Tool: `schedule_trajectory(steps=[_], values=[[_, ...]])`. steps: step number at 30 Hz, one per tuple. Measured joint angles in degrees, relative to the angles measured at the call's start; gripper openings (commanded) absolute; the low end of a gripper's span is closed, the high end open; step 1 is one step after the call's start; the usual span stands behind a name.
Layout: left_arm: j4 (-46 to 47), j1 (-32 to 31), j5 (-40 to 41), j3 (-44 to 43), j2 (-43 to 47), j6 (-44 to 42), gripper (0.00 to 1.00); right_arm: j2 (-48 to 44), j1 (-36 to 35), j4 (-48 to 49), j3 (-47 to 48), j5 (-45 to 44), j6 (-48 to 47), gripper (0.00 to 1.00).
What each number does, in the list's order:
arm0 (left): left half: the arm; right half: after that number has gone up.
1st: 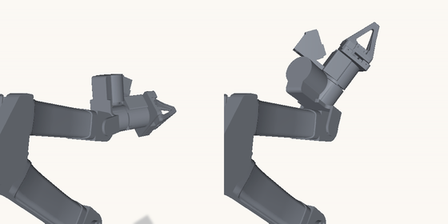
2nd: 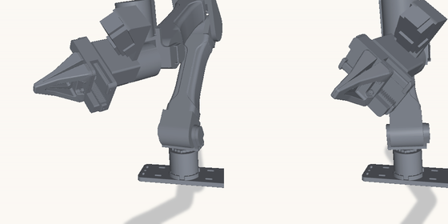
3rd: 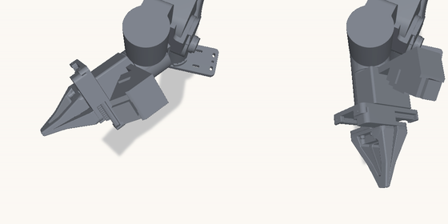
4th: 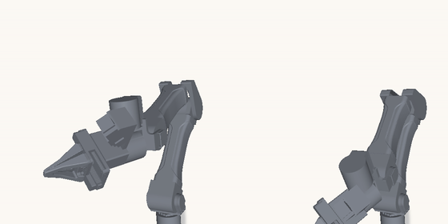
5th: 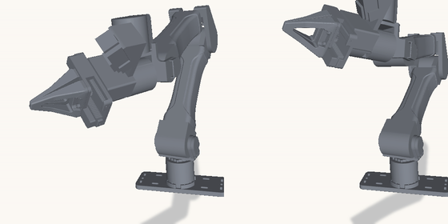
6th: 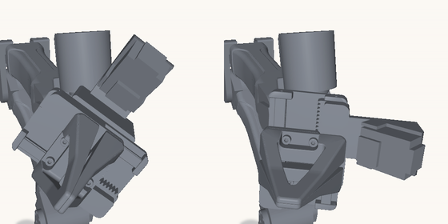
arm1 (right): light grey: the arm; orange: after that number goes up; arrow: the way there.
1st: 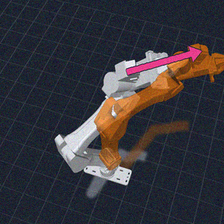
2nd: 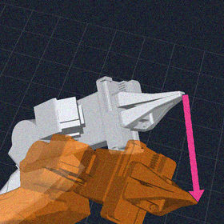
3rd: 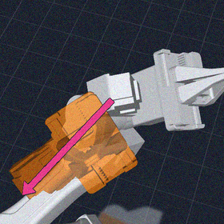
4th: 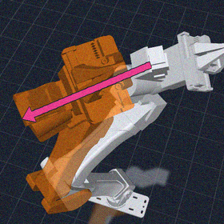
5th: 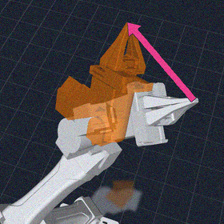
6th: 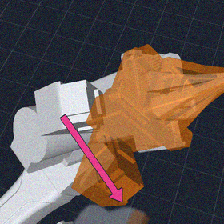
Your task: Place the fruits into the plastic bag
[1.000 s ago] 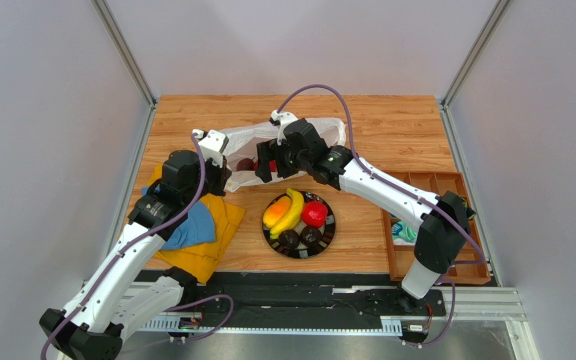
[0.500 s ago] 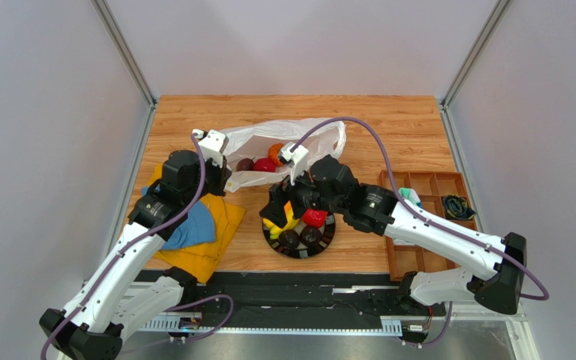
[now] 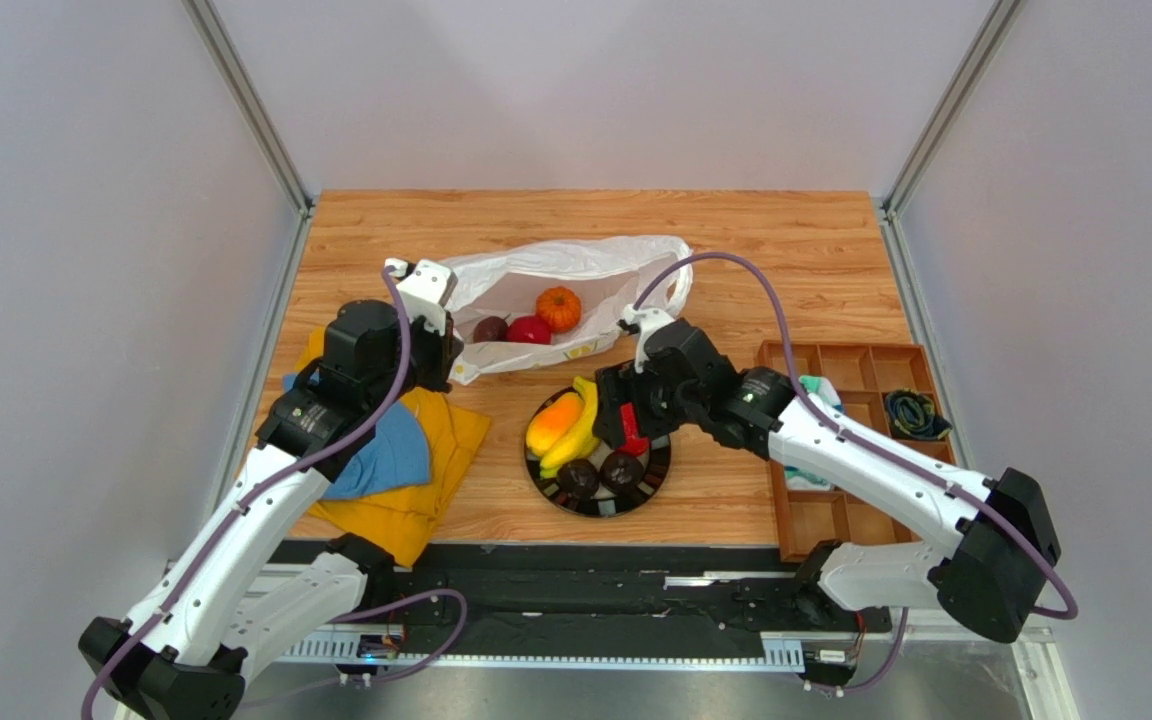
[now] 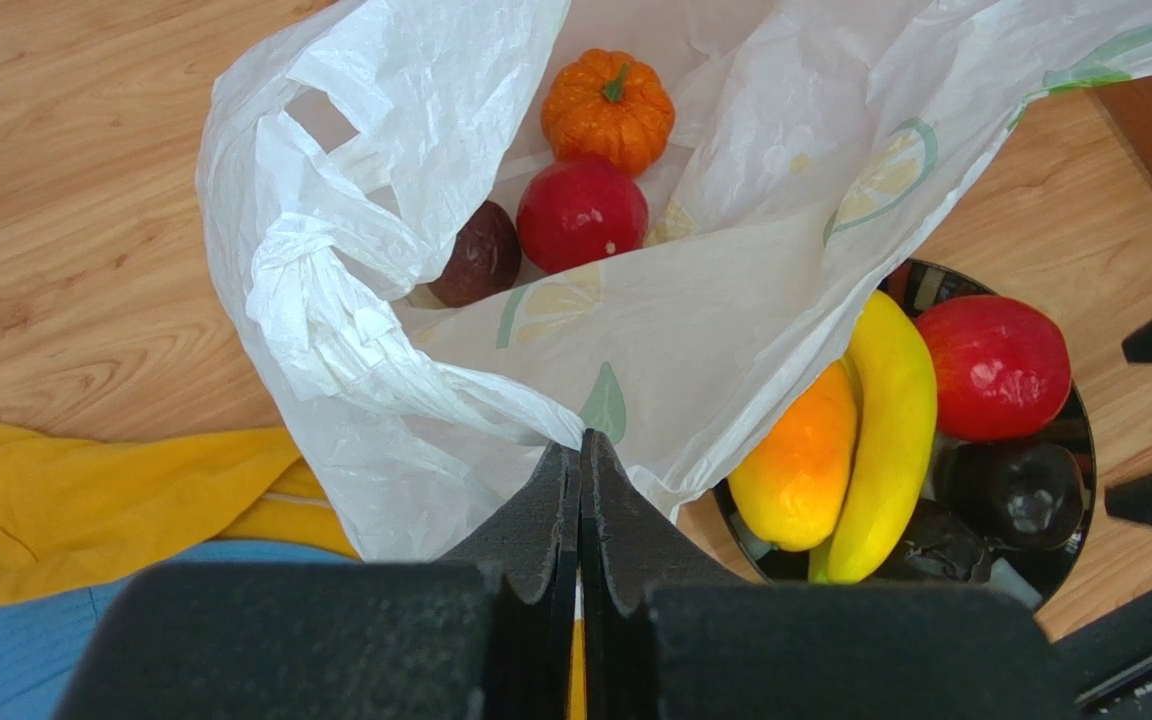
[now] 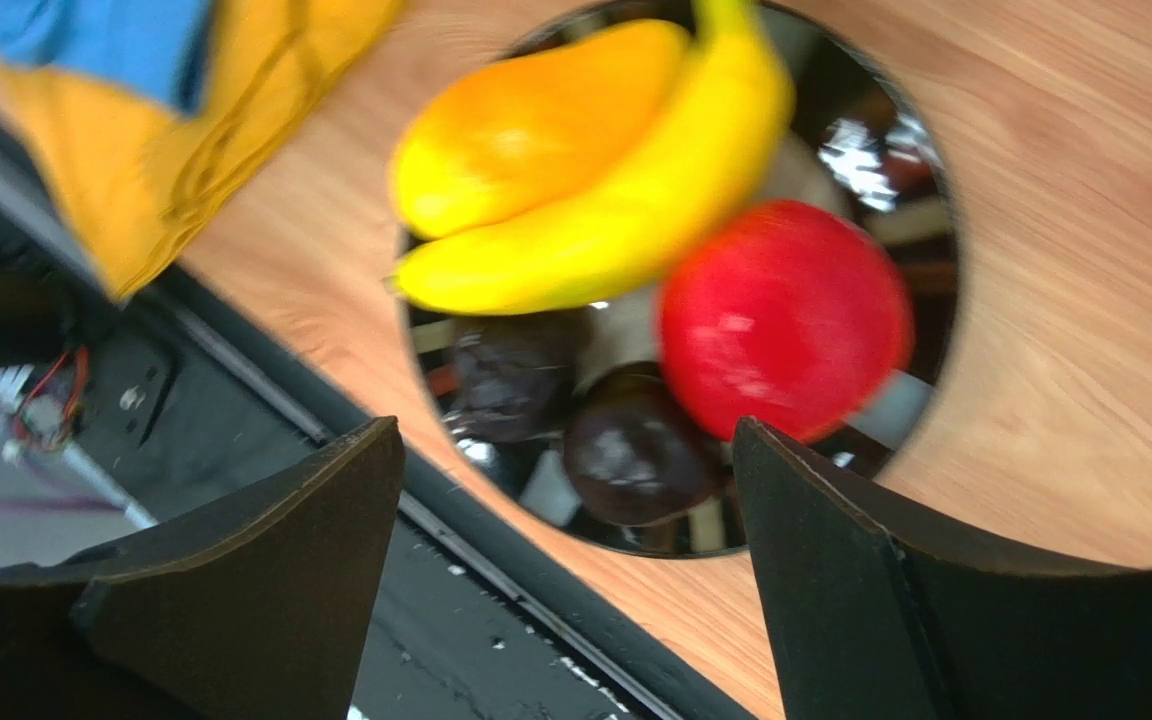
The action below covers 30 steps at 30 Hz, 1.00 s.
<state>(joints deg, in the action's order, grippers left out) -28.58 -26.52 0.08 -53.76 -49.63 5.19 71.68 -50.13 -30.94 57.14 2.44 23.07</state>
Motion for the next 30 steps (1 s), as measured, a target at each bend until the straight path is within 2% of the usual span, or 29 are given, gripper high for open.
schedule_trajectory(steps=[6,14,30], values=[[0.0,0.0,0.0,0.0,0.0,0.0,0.00,1.6,6.7,-1.5,-2.1,-0.9,2.4,0.93],[0.0,0.0,0.0,0.0,0.0,0.0,0.00,8.4,8.1,-1.0,-2.1,-0.9,2.8,0.94],[0.0,0.0,-0.2,0.0,0.0,0.0,0.00,12.0,8.7,3.0,-3.2,-1.0,3.7,0.95]])
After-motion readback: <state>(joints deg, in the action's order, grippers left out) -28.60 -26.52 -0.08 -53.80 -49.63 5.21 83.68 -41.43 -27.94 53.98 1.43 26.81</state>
